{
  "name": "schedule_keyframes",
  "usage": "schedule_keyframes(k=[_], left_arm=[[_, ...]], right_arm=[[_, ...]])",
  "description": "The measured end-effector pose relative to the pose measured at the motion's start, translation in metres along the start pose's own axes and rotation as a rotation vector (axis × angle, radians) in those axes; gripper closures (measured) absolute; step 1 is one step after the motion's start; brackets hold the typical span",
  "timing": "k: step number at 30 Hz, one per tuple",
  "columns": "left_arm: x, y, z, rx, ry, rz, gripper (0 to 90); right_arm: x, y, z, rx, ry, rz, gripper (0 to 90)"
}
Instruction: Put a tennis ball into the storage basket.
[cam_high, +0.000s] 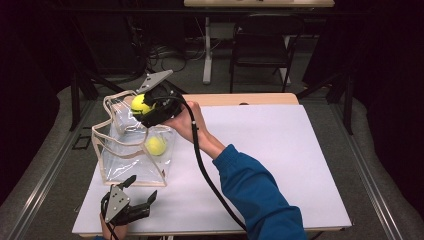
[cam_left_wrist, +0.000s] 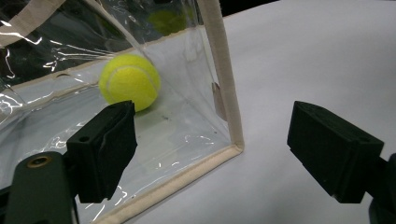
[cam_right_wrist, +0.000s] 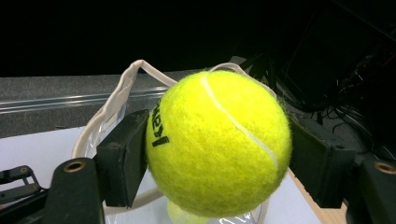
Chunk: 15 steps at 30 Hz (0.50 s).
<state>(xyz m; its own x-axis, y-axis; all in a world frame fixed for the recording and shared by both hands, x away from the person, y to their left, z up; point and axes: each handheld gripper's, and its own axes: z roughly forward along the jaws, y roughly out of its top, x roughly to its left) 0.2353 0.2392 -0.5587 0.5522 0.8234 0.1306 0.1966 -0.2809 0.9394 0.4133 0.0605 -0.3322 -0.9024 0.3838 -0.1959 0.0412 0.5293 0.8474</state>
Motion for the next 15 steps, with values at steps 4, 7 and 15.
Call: schedule_keyframes(k=[4,7,15], left_arm=[[0.0000,0.0002,-0.0007,-0.003,0.002,0.001,15.9],[0.0001,-0.0001,0.0000,0.001,0.001,0.002,15.9],[0.0001,-0.0001,0.0005,0.002,0.005,0.003,15.9]], right_arm=[[0.0013,0.0023,0.0015,-0.006,0.006,-0.005,26.1],[0.0021,0.0026,0.0021,-0.009,0.007,-0.003,26.1],[0.0032,0.0023,0.0043,-0.007,0.010,-0.006,26.1]])
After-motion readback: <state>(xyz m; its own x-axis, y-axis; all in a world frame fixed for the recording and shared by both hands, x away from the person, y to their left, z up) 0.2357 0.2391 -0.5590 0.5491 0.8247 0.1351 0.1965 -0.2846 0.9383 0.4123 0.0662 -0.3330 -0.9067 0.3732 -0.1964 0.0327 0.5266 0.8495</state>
